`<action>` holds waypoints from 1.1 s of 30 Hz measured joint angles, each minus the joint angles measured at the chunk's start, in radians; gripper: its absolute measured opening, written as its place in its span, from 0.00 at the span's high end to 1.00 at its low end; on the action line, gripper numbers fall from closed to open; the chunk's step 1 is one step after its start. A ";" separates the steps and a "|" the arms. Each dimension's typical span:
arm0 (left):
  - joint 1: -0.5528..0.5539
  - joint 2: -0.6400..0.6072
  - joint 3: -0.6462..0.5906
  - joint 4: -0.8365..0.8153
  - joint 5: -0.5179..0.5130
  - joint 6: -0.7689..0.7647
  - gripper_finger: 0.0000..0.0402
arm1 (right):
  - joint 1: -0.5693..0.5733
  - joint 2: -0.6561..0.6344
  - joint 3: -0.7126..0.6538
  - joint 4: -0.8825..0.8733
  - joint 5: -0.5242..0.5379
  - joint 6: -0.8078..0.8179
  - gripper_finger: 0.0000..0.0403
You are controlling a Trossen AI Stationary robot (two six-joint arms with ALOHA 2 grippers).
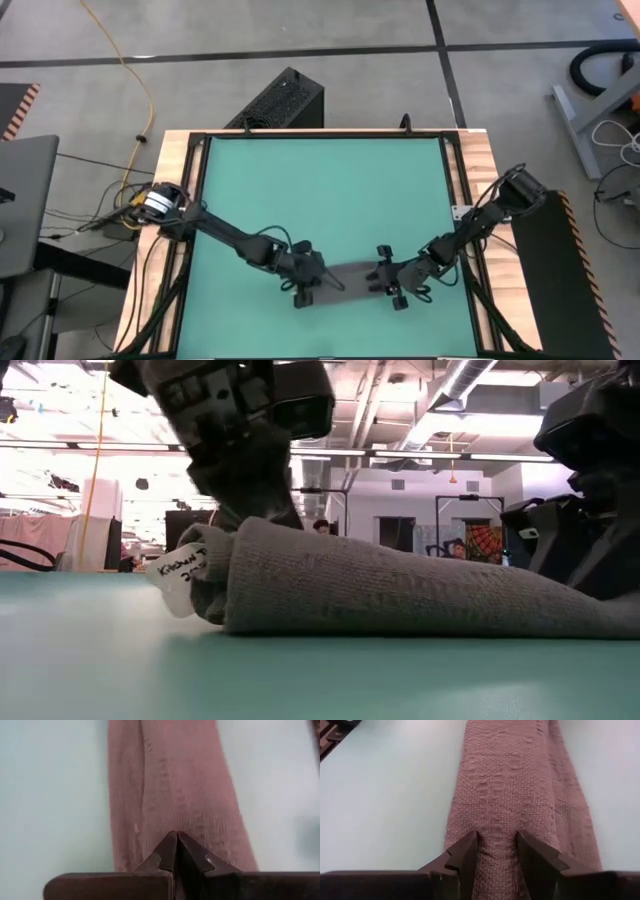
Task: Roll towel
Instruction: Roll the gray towel
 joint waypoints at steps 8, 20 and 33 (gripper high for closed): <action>-0.043 -0.030 -0.202 0.273 -0.060 -0.111 1.00 | -0.022 -0.061 -0.003 -0.025 -0.004 0.043 0.59; -0.046 -0.037 -0.476 0.645 -0.121 -0.235 1.00 | -0.068 -0.145 0.003 -0.004 -0.025 0.187 0.59; -0.044 -0.314 -0.479 0.345 -0.224 -0.112 1.00 | -0.044 -0.247 0.097 0.008 -0.019 0.270 0.59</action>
